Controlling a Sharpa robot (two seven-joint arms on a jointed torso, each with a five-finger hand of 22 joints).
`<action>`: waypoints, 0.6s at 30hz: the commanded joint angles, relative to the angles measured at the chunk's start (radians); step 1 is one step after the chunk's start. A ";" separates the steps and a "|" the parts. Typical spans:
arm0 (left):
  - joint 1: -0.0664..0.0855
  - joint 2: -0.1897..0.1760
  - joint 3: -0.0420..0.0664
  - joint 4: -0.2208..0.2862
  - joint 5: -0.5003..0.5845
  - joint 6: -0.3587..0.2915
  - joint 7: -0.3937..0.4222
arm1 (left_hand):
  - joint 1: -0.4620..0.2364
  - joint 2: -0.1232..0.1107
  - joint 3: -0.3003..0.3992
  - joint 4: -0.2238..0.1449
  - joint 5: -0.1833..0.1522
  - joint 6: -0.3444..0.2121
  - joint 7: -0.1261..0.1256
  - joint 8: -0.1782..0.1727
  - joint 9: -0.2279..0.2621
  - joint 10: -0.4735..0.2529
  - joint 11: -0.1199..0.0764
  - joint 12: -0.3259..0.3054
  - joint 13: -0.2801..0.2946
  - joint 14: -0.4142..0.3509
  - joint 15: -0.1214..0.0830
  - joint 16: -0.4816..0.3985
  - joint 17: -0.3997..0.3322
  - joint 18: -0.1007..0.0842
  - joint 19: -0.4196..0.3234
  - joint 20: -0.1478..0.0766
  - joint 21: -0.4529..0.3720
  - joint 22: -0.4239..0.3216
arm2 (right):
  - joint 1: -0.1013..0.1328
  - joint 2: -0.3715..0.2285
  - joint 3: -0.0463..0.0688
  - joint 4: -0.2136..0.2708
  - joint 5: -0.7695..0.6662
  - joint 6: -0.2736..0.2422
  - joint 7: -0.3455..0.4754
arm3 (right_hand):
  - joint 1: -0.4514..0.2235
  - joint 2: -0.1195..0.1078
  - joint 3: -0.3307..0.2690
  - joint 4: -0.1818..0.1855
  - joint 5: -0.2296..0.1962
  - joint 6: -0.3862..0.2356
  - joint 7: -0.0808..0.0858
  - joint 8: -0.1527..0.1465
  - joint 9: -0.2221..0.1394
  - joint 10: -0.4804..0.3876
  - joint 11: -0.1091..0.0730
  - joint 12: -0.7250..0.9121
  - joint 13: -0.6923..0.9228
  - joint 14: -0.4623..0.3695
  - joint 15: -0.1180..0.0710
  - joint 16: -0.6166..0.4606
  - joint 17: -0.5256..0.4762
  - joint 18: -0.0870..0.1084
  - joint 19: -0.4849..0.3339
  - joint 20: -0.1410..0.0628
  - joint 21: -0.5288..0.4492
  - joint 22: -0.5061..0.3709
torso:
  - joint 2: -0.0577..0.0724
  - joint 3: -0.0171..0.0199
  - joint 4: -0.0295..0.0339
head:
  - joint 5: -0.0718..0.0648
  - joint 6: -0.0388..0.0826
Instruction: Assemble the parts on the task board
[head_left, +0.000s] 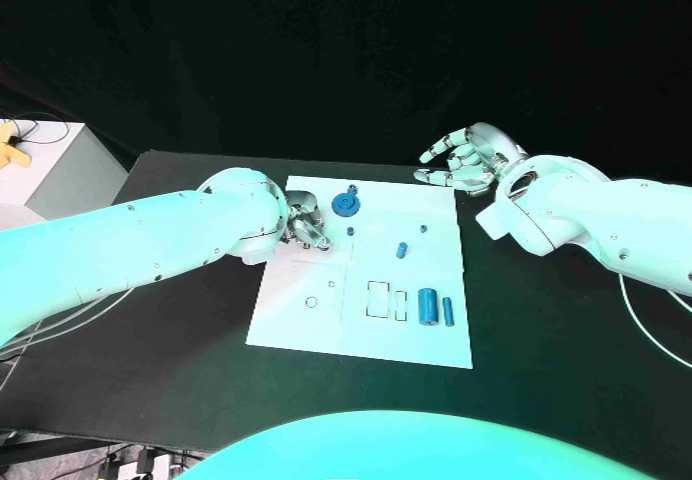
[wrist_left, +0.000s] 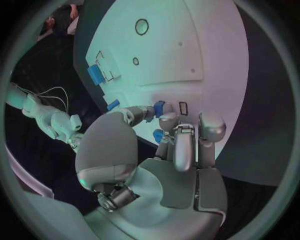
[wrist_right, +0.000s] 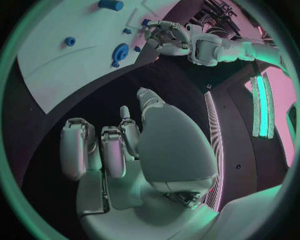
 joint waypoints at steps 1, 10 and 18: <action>-0.002 0.001 -0.001 0.003 -0.005 0.033 -0.001 | 0.001 0.006 0.224 -0.232 0.003 0.026 -0.016 0.004 0.001 0.004 0.000 0.003 0.000 0.077 -0.006 0.005 0.166 -0.014 0.004 -0.001 0.007 0.001 | -0.001 0.000 0.000 0.000 -0.004 0.016 0.004 | -0.012 0.002 0.005 0.000 0.007 -0.006 0.003 -0.005 -0.001 -0.007 0.002 -0.002 0.044 0.093 0.009 -0.003 0.220 0.011 0.032 0.003 -0.006 0.134 | 0.000 -0.0008 0.0001 | 0.001 0.000; -0.002 0.000 -0.001 -0.002 -0.008 0.033 -0.002 | 0.002 0.007 0.225 -0.233 0.005 0.027 -0.017 0.004 0.001 0.004 0.000 0.002 -0.001 0.077 -0.006 0.005 0.166 -0.014 0.005 -0.001 0.007 0.001 | -0.001 0.000 0.000 -0.001 -0.004 0.016 0.004 | -0.012 0.002 0.005 0.000 0.007 -0.006 0.003 -0.005 -0.001 -0.007 0.002 -0.002 0.044 0.093 0.009 -0.003 0.220 0.011 0.032 0.003 -0.006 0.134 | 0.000 -0.0011 0.0005 | 0.004 0.000; -0.002 0.009 0.000 -0.014 -0.005 0.040 -0.002 | 0.002 0.007 0.225 -0.233 0.005 0.027 -0.017 0.004 0.001 0.004 0.000 0.002 -0.001 0.077 -0.006 0.005 0.166 -0.014 0.005 -0.001 0.007 0.001 | -0.001 0.001 0.000 -0.002 -0.004 0.016 0.004 | -0.012 0.002 0.005 0.000 0.007 -0.006 0.003 -0.005 -0.001 -0.007 0.002 -0.002 0.044 0.093 0.009 -0.003 0.220 0.011 0.032 0.003 -0.006 0.134 | 0.001 0.0003 -0.0003 | 0.003 0.000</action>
